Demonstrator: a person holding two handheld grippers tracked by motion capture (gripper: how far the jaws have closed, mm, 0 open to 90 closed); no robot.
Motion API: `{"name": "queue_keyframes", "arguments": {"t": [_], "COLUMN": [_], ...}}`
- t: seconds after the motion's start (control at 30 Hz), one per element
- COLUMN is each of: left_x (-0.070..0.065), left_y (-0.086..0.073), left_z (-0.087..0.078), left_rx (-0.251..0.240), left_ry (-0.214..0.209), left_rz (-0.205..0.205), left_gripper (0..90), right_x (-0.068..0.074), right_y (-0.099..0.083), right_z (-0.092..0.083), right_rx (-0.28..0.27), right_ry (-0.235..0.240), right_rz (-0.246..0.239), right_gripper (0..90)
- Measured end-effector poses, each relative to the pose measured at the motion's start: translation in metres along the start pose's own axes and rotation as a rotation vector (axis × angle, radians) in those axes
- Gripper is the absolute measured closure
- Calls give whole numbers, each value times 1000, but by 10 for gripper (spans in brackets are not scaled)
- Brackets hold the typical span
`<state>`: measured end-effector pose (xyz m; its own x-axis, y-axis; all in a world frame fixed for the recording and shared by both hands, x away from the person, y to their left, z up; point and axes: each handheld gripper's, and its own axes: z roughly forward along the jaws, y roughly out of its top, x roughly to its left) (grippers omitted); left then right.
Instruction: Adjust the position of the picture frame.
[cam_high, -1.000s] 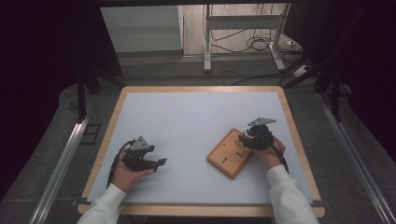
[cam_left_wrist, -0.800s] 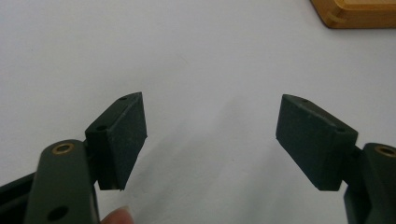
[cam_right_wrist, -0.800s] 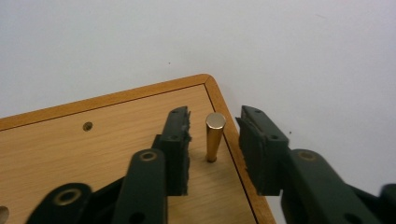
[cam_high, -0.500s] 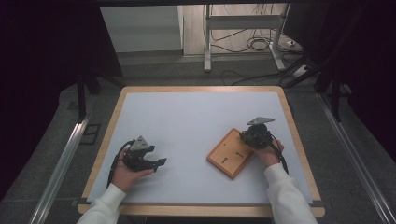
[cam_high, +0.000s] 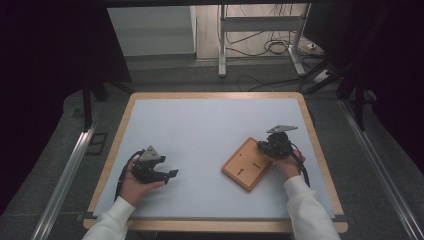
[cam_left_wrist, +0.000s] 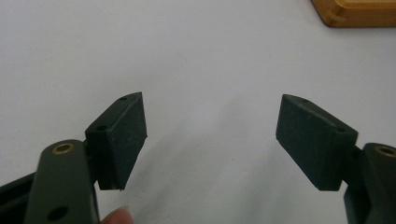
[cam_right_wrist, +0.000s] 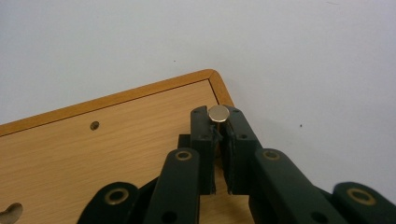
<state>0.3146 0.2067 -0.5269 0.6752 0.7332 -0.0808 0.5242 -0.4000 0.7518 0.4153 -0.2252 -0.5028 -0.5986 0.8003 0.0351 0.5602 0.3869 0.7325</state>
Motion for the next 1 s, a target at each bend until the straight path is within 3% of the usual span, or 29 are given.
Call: {"name": "queue_keyframes", "arguments": {"t": [0.57,1.0], "left_x": [0,0], "left_y": [0,0], "left_z": [0,0], "left_rx": [3,7], "left_ry": [-2,-5], "left_rz": [0,1], "left_gripper": [239,240], "right_x": [9,28], "right_y": [7,19], "right_z": [-11,-19], "right_rx": [-15,-40], "right_ry": [21,50], "right_rz": [-33,-84], "right_gripper": [841,842]}}
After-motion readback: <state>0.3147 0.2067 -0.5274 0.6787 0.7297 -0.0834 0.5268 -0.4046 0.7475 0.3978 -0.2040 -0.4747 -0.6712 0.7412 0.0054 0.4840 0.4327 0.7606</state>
